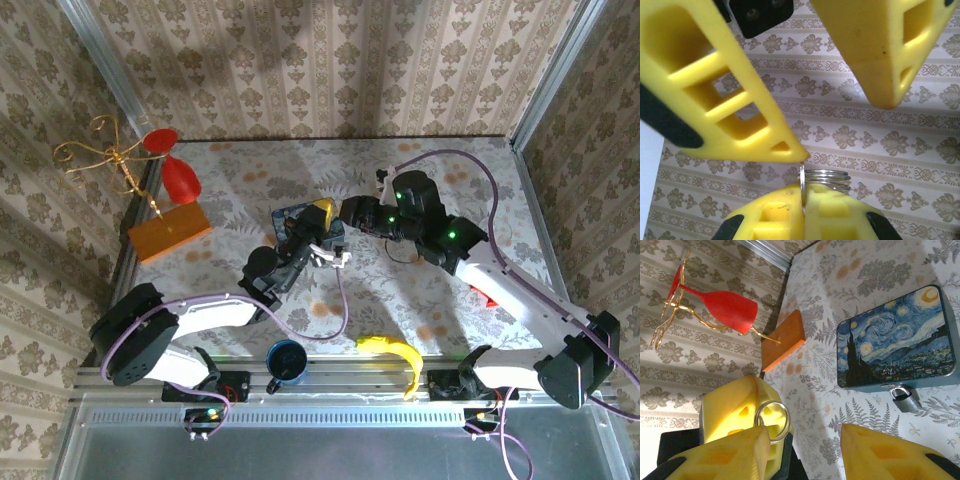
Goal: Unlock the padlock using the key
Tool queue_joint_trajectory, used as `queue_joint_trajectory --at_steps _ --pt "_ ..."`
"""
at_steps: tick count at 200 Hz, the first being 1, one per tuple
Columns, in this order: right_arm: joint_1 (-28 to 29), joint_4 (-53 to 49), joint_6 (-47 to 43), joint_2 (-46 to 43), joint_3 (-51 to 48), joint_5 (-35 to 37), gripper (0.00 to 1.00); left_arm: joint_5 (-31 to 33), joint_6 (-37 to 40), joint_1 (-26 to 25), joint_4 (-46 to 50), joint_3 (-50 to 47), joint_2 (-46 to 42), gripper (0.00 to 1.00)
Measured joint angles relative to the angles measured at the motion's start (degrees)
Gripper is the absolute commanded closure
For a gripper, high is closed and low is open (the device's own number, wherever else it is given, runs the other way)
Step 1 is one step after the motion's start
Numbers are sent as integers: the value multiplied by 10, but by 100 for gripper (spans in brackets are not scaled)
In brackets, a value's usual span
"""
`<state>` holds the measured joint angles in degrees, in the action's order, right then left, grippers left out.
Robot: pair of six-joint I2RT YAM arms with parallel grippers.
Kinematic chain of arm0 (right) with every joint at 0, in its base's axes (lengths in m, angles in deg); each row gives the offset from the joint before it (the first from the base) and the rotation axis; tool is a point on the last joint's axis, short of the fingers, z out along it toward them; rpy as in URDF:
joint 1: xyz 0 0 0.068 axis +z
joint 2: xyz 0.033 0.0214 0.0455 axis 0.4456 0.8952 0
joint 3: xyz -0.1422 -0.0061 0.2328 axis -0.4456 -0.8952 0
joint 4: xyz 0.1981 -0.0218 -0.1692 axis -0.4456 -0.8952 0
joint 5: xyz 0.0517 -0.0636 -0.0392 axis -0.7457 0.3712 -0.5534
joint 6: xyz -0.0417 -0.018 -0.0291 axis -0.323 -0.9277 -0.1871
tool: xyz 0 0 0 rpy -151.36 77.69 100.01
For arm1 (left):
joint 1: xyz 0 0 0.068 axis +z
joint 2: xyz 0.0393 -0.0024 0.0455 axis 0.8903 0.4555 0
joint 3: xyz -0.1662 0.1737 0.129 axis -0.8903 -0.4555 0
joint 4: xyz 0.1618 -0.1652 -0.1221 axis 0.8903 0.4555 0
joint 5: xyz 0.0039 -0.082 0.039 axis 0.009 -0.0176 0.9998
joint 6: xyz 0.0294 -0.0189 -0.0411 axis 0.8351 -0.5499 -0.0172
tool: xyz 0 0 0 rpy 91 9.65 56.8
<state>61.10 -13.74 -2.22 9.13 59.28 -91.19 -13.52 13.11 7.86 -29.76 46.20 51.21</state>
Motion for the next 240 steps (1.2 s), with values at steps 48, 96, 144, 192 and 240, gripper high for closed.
queue_joint_trajectory --at_steps 48,96,144,192,240 --pt "0 72 -18 -9 -12 -37 66 -1 4 -12 2 -2 -1 100" --pt "0 89 -26 -5 -12 -47 74 -1 0 -12 11 -7 -16 100" --pt "0 90 -24 -3 -13 -47 76 1 -26 -12 28 -8 -42 100" --pt "0 113 -10 -3 -31 -60 78 3 -38 -12 41 -8 -50 100" --pt "4 128 -6 6 -31 -73 82 8 -47 -12 54 -8 -50 100"
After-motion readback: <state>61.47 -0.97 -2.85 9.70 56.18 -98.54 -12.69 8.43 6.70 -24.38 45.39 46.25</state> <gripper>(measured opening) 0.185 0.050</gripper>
